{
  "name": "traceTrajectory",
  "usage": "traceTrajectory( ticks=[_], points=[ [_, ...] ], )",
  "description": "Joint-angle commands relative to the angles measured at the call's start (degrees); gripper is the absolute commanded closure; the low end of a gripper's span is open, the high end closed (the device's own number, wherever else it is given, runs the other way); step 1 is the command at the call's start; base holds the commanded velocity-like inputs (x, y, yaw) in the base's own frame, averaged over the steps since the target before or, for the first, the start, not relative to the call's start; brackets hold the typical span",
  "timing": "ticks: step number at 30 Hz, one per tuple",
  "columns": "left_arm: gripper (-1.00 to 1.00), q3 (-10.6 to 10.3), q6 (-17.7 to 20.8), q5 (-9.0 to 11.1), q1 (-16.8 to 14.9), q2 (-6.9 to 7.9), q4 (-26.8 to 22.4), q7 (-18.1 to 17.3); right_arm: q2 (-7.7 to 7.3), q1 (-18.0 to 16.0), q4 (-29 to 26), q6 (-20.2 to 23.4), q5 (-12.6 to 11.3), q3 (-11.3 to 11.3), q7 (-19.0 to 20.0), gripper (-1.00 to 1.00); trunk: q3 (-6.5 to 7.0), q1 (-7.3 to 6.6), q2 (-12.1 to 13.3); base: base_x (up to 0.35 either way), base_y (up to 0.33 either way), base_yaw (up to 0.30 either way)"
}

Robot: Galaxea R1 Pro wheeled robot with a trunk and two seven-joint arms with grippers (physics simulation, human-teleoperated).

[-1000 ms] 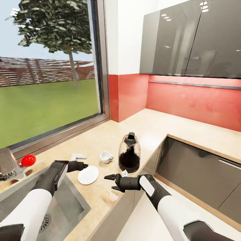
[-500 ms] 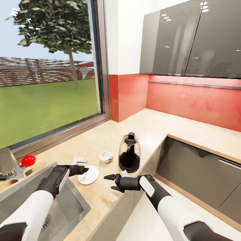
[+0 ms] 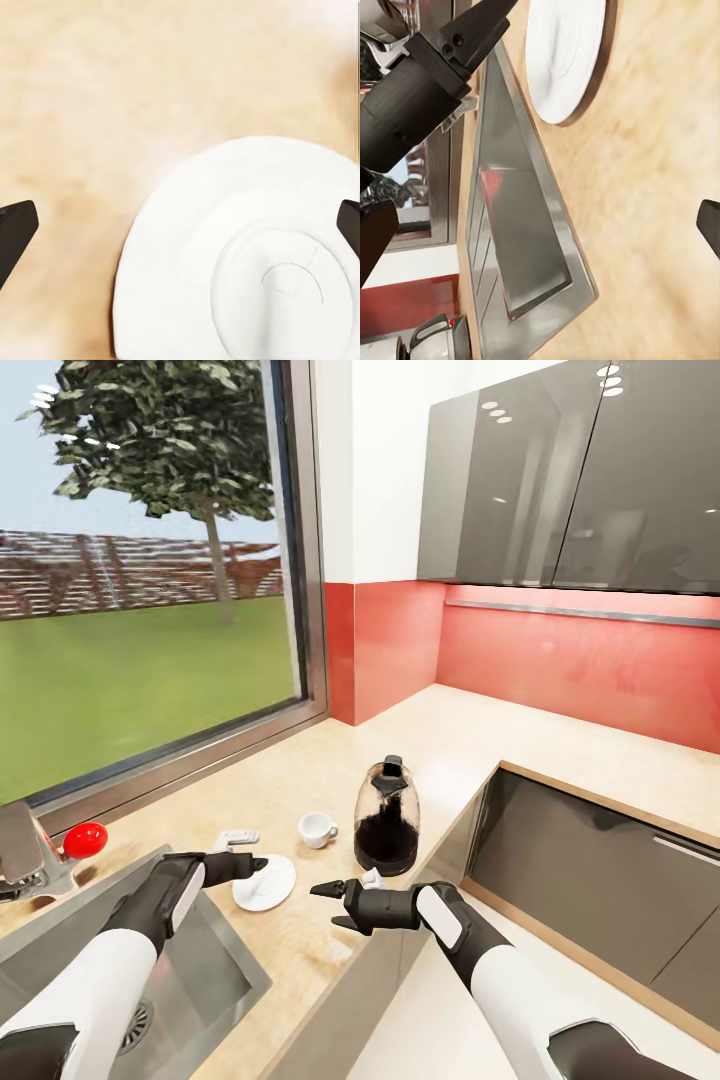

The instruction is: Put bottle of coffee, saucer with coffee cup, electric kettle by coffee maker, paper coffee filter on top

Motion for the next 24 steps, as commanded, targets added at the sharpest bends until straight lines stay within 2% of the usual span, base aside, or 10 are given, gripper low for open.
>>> traceTrajectory(
  ticks=[1,4,8,14,24],
  points=[
    [-1.0,0.3,0.4,0.2,0.0,-0.02,-0.1,-0.4,0.0,-0.1,0.0,0.1,0.2,0.1,0.2,-1.0,-0.13,0.04,-0.1,0.0,0.0,0.0],
    [-1.0,0.3,0.4,1.4,0.0,-0.01,-0.1,-0.5,0.0,-0.1,0.0,0.1,0.2,0.1,0.2,-1.0,-0.13,0.04,-0.1,0.0,0.0,0.0],
    [-1.0,0.1,0.4,4.0,0.0,-0.06,-0.1,-0.6,0.0,0.0,0.0,0.1,0.2,0.1,0.2,-1.0,-0.13,0.04,-0.1,0.0,0.0,0.0],
    [-1.0,-0.1,0.4,5.0,0.1,-0.16,0.0,-0.6,0.0,0.0,0.0,0.1,0.2,0.1,0.2,-1.0,-0.13,0.04,-0.1,0.0,0.0,0.0],
    [-1.0,-0.2,0.3,5.1,0.2,-0.43,1.4,-0.6,0.0,0.0,0.0,0.1,0.2,0.1,0.2,-1.0,-0.13,0.04,-0.1,0.0,0.0,0.0]
  ],
)
